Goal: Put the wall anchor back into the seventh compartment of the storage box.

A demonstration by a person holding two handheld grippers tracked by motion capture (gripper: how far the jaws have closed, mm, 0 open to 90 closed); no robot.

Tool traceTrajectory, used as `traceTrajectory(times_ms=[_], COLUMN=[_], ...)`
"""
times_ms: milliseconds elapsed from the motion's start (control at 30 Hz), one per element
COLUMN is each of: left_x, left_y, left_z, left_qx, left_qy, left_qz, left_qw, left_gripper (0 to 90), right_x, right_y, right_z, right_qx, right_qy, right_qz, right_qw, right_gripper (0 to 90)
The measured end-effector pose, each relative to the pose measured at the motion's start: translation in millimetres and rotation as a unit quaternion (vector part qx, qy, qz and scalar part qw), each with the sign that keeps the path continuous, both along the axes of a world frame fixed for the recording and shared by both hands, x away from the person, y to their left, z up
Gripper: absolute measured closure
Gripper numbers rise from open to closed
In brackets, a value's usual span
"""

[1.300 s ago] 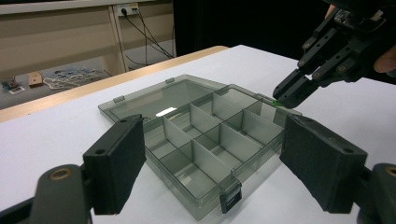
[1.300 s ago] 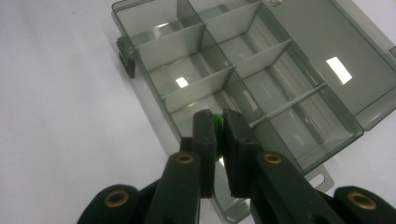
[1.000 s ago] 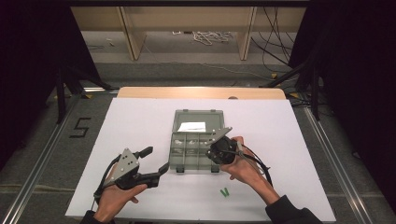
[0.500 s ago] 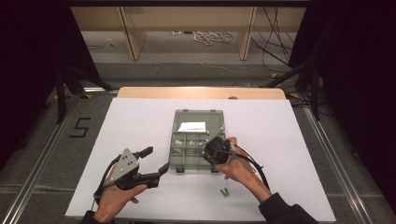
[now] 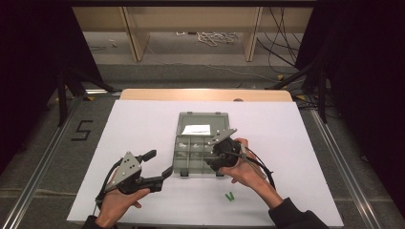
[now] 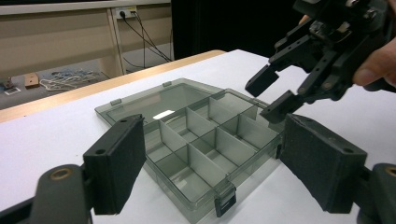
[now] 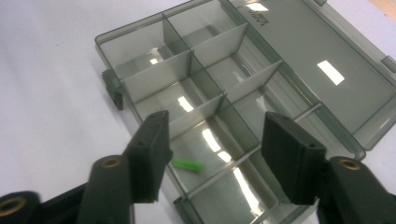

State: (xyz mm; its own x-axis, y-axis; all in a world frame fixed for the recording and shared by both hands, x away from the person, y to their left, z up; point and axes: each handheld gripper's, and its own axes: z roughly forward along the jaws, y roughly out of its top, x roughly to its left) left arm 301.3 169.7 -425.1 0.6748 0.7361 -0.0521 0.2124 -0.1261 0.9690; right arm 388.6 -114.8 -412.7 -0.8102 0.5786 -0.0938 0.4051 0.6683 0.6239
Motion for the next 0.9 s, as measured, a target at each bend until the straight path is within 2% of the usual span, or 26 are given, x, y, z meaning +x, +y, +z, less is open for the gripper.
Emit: traceTrajectory(times_ms=[33, 233, 267, 300, 400, 433, 467, 500, 533, 567, 667, 733, 767, 867, 900], left_x=[-0.1, -0.6, -0.7, -0.7, -0.9, -1.0, -1.2, -1.4, -0.9, -0.9, -1.6, -2.1, -1.2, -1.4, -1.5], left_y=[0.1, 0.2, 0.2, 0.1, 0.4, 0.5, 0.6, 0.6, 0.6, 0.6, 0.0, -0.3, 0.1, -0.1, -0.1], left_z=[0.1, 0.7, 0.7, 0.8, 1.1, 1.3, 1.5, 1.6, 1.3, 1.3, 1.5, 1.7, 1.6, 1.9, 2.1], left_qx=[0.0, 0.001, 0.0, 0.0, -0.001, -0.001, -0.002, -0.003, -0.006, -0.007, -0.009, -0.008, -0.004, -0.003, -0.003], left_qy=[0.0, 0.001, 0.002, 0.002, 0.002, 0.002, 0.002, 0.002, 0.0, 0.0, 0.004, 0.006, 0.0, 0.001, 0.002], left_qz=[0.0, 0.002, 0.002, 0.002, 0.002, 0.003, 0.004, 0.005, 0.002, 0.003, 0.005, 0.006, 0.002, 0.003, 0.003], left_qw=[1.0, 1.0, 1.0, 1.0, 1.0, 1.0, 1.0, 1.0, 1.0, 1.0, 0.9999, 0.9999, 1.0, 1.0, 1.0], left_gripper=[21.5, 21.4, 21.5, 21.4, 21.5, 21.5, 21.5, 21.4, 21.4, 21.5, 21.4, 21.4, 21.4, 21.4, 21.4], right_x=[-1.6, -13.9, -16.5, -19.4, -25.1, -27.3, -29.3, -31.6, -33.2, -35.4, -41.4, -45.4, -47.3, -52.7, -54.3], right_y=[-1.0, -10.8, -11.6, -13.4, -17.8, -20.1, -21.8, -24.1, -25.5, -28.0, -33.0, -37.4, -39.3, -43.9, -46.1], right_z=[0.5, 5.4, 5.0, 6.4, 4.5, 5.4, 4.8, 5.8, 4.6, 5.9, 4.5, 5.7, 5.5, 2.9, 3.4], right_qx=[0.002, 0.01, 0.014, 0.011, 0.015, 0.014, 0.015, 0.015, 0.018, 0.015, 0.023, 0.021, 0.021, 0.023, 0.019], right_qy=[-0.007, -0.001, -0.005, 0.001, -0.012, -0.003, -0.007, -0.001, -0.011, -0.003, -0.013, -0.005, -0.003, -0.009, 0.0], right_qz=[-0.002, 0.002, -0.002, -0.003, 0.0, 0.003, -0.001, -0.004, -0.008, -0.005, -0.012, -0.007, -0.007, -0.012, -0.013], right_qw=[1.0, 0.9999, 0.9999, 0.9999, 0.9998, 0.9999, 0.9999, 0.9999, 0.9997, 0.9999, 0.9996, 0.9997, 0.9998, 0.9996, 0.9997], right_gripper=[40.8, 35.9, 35.3, 34.7, 33.5, 32.9, 31.1, 30.2, 29.9, 29.1, 28.2, 28.2, 28.2, 28.3, 28.6])
